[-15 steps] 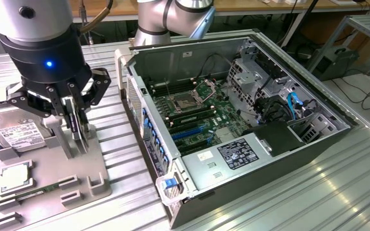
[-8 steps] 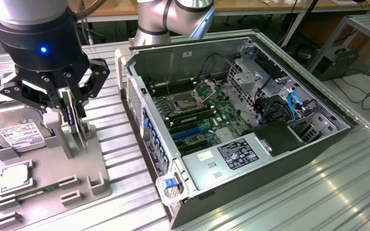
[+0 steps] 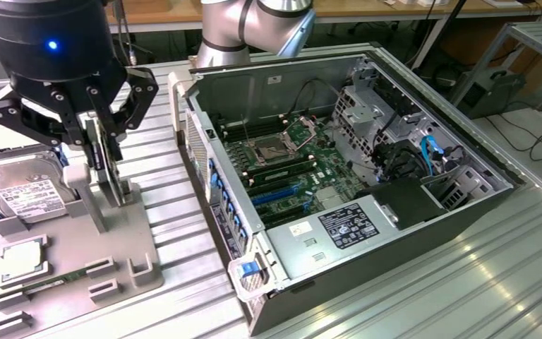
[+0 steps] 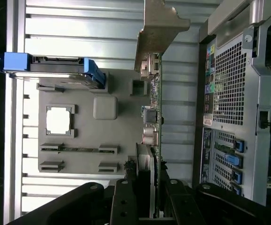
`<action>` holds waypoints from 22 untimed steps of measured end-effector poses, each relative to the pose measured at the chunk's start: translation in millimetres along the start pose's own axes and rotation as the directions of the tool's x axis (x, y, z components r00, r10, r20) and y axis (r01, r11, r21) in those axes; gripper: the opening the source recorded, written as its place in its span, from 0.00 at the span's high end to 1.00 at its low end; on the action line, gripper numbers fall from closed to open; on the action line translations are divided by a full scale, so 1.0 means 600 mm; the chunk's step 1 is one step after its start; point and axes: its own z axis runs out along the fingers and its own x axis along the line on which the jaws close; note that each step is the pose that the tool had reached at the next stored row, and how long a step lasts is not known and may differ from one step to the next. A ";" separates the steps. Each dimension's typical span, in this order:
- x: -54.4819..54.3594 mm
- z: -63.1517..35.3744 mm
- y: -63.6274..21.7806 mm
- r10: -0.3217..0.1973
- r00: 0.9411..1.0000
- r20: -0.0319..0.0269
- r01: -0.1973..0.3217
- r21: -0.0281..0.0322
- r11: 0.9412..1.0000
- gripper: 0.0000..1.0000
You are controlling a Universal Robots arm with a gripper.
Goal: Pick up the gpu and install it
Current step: 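Pick up the gpu and move the gpu toward the slot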
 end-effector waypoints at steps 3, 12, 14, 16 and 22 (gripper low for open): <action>0.000 -0.012 0.000 0.000 1.000 0.000 0.000 0.000 1.000 0.72; -0.001 -0.040 0.001 0.000 1.000 0.000 0.000 0.000 1.000 0.72; -0.001 -0.047 0.002 0.000 1.000 0.000 0.000 0.000 1.000 0.72; -0.001 -0.052 0.002 0.000 1.000 0.000 0.000 0.000 1.000 0.72; -0.002 -0.074 0.003 0.000 1.000 0.000 0.000 0.000 1.000 0.72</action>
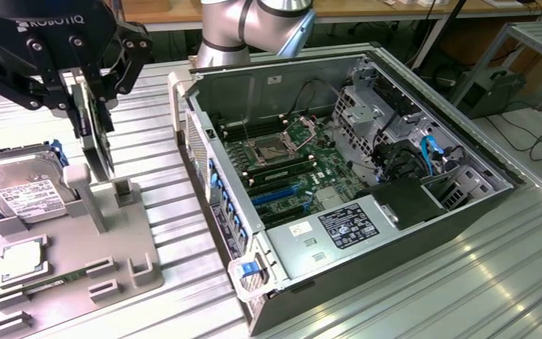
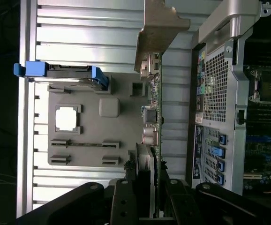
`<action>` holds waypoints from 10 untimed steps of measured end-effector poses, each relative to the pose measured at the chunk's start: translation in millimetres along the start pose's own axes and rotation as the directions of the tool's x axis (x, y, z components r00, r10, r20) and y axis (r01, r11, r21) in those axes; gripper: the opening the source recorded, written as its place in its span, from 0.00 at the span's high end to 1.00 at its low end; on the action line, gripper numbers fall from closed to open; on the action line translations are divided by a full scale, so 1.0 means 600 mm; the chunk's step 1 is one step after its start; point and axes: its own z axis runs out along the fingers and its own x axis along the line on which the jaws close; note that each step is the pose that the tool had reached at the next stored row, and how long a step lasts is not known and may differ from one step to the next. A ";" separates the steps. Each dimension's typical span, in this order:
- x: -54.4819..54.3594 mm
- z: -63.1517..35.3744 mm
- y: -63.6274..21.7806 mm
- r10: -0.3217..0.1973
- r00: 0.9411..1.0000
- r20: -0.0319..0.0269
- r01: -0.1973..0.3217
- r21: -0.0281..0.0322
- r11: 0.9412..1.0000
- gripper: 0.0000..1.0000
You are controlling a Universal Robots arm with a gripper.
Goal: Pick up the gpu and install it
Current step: 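Pick up the gpu and move the gpu toward the slot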
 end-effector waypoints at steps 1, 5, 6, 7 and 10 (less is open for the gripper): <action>0.000 -0.004 0.000 0.000 1.000 0.000 0.000 0.000 1.000 0.72; 0.000 -0.009 0.000 0.000 1.000 0.000 0.000 0.000 1.000 0.72; 0.000 -0.009 0.000 0.000 1.000 0.000 0.000 0.000 1.000 0.72; 0.000 -0.009 0.000 0.000 1.000 0.000 0.000 0.000 1.000 0.72; 0.000 -0.010 0.000 0.000 1.000 0.000 0.000 -0.001 1.000 0.72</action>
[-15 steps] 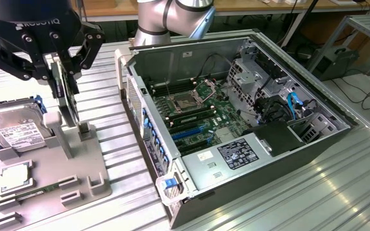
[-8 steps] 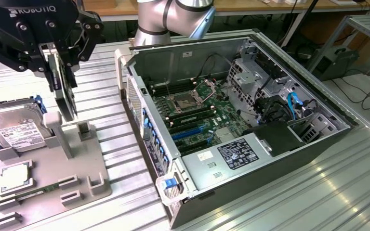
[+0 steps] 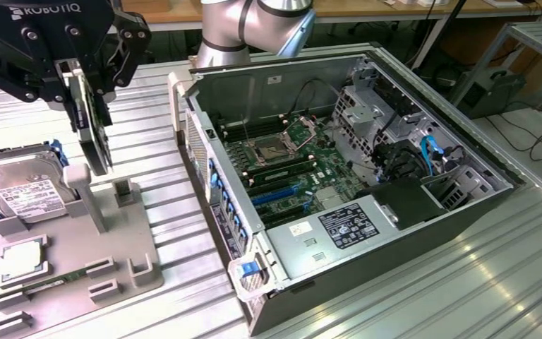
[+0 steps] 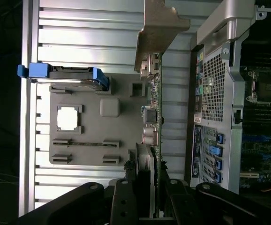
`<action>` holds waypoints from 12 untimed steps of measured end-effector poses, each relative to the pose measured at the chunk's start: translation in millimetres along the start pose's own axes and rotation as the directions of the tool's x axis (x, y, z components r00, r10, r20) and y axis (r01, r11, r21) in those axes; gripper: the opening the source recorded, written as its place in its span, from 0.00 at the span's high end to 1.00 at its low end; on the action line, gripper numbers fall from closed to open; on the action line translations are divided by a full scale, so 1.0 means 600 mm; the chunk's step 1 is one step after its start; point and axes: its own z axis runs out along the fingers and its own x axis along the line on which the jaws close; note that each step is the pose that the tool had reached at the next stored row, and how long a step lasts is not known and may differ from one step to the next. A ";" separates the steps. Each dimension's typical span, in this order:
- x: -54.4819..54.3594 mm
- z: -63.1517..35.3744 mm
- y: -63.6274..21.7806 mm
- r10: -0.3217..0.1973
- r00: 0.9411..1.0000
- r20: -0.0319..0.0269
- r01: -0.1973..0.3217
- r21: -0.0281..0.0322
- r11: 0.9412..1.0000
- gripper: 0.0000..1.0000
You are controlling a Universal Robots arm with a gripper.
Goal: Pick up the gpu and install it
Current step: 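Pick up the gpu and move the gpu toward the slot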
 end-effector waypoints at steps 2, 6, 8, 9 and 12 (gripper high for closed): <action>-0.002 0.000 0.000 0.000 1.000 0.000 0.000 0.000 1.000 0.72; -0.005 0.000 0.000 0.000 1.000 0.000 0.000 -0.001 1.000 0.72; -0.009 0.000 0.000 0.000 1.000 0.000 0.000 -0.001 1.000 0.72; -0.011 0.000 0.000 0.000 1.000 0.000 0.000 -0.001 1.000 0.72; -0.016 0.000 -0.001 0.000 1.000 0.000 0.000 -0.001 1.000 0.72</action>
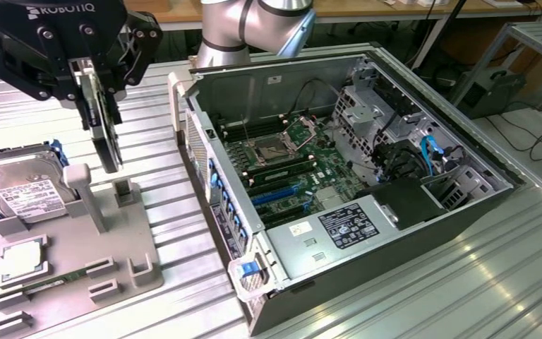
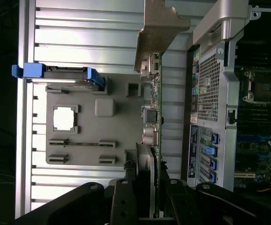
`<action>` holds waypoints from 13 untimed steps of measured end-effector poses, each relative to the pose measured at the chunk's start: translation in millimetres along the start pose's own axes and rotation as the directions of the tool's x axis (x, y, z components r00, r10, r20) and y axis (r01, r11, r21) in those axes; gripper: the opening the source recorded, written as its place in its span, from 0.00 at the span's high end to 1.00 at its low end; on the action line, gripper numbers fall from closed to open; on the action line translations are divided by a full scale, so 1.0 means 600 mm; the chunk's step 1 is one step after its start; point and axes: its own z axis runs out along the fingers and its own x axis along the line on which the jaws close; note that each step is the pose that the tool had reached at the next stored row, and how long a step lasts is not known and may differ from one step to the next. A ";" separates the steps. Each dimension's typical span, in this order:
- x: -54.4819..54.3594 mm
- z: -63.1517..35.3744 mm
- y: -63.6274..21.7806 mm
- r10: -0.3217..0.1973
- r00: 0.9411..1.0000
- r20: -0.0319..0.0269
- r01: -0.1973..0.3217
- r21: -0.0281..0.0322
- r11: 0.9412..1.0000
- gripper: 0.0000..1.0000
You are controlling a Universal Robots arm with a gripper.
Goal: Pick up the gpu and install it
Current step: 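Pick up the gpu and move the gpu toward the slot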
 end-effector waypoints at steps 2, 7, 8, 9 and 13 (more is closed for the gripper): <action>-0.003 0.000 0.000 0.000 1.000 0.000 0.000 0.000 1.000 0.72; -0.008 0.000 0.000 0.000 1.000 0.000 0.000 0.000 1.000 0.72; -0.009 0.000 0.000 0.000 1.000 0.000 0.000 0.000 1.000 0.72; -0.010 0.000 0.000 0.000 1.000 0.000 0.000 0.000 1.000 0.72; -0.016 0.000 -0.001 0.000 1.000 0.000 0.000 0.000 1.000 0.72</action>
